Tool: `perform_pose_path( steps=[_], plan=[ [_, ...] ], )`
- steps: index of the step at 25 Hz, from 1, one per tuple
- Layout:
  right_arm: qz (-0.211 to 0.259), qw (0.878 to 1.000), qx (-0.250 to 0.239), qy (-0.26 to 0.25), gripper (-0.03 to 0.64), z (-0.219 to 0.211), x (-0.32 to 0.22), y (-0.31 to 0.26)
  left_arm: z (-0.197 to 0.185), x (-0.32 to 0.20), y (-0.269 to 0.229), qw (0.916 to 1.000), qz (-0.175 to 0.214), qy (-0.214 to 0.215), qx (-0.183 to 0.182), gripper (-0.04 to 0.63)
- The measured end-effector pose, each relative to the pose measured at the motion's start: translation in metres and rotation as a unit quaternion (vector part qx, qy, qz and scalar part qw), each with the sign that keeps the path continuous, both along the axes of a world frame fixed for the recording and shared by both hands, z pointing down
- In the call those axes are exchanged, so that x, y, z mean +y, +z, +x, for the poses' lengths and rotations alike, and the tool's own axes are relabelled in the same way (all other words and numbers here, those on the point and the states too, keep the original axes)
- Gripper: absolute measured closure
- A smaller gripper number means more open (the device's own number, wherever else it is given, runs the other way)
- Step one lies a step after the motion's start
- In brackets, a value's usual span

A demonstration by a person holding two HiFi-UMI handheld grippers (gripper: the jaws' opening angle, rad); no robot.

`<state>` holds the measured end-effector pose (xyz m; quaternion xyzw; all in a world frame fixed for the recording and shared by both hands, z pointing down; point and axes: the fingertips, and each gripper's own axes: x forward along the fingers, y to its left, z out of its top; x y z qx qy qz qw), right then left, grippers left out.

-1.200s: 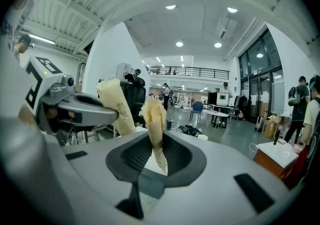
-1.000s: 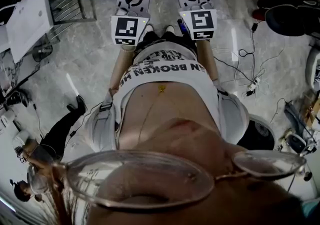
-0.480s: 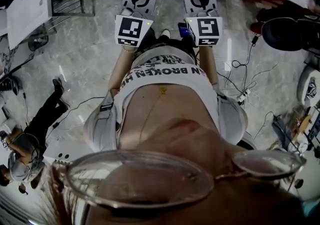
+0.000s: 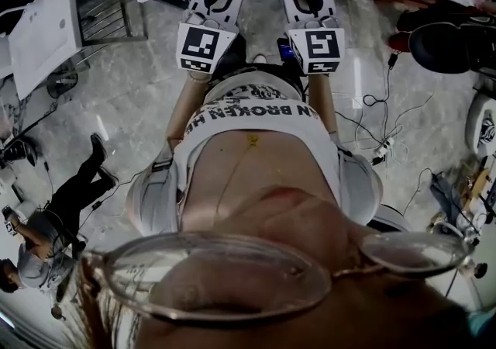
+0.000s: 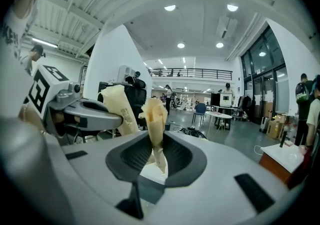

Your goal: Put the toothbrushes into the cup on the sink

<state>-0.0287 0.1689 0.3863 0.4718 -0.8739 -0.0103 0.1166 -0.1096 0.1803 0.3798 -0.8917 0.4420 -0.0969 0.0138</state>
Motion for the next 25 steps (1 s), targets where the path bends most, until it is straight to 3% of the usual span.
perform_pose_path(
  steps=[13, 25],
  plan=[
    [-0.019, 0.998, 0.016, 0.054, 0.540, -0.039, -0.088, 0.008, -0.039, -0.098, 0.009, 0.9988, -0.009, 0.044, -0.022, 0.575],
    [-0.013, 0.996, 0.014, 0.083, 0.540, -0.069, -0.138, 0.001, -0.069, -0.145, 0.007, 0.9972, -0.006, 0.073, -0.010, 0.575]
  ],
)
